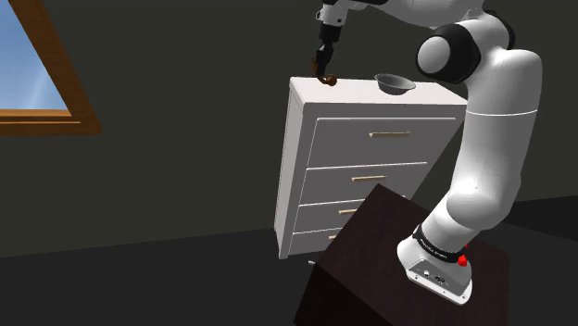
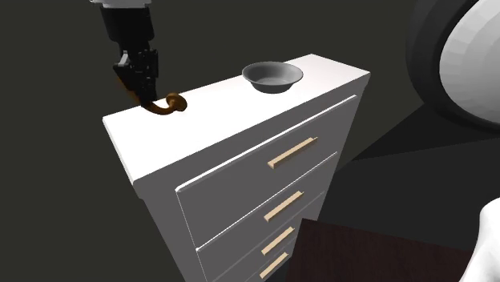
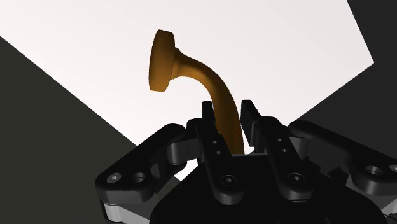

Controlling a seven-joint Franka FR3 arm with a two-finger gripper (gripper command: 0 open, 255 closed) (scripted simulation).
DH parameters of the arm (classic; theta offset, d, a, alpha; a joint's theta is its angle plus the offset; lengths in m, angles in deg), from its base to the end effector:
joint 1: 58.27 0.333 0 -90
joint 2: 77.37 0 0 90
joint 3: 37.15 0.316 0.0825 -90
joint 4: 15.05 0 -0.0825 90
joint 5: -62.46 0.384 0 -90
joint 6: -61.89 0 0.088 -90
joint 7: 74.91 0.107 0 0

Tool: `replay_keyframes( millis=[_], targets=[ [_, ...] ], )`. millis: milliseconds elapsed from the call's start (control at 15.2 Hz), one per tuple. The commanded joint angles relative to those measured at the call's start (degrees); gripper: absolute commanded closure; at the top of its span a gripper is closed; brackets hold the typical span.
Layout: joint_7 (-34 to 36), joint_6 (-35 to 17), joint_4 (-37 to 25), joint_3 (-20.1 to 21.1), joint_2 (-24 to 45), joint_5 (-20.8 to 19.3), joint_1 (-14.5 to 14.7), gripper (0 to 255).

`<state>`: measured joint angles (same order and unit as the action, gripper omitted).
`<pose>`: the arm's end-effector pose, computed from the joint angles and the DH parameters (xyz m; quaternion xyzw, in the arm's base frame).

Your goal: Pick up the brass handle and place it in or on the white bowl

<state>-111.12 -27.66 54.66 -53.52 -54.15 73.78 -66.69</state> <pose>0.6293 -0.2243 0.5499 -0.9930 -0.1077 -0.0025 0.0483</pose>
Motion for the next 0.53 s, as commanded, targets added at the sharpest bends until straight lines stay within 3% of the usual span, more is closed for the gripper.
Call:
replay_keyframes(
  millis=[0, 462],
  targets=[
    [0.1, 1.8, -2.4, 0.0, 0.6, 0.1, -0.3, 255],
    [0.7, 9.0, -12.4, 0.1, 3.4, 1.0, -1.7, 255]
  ],
)
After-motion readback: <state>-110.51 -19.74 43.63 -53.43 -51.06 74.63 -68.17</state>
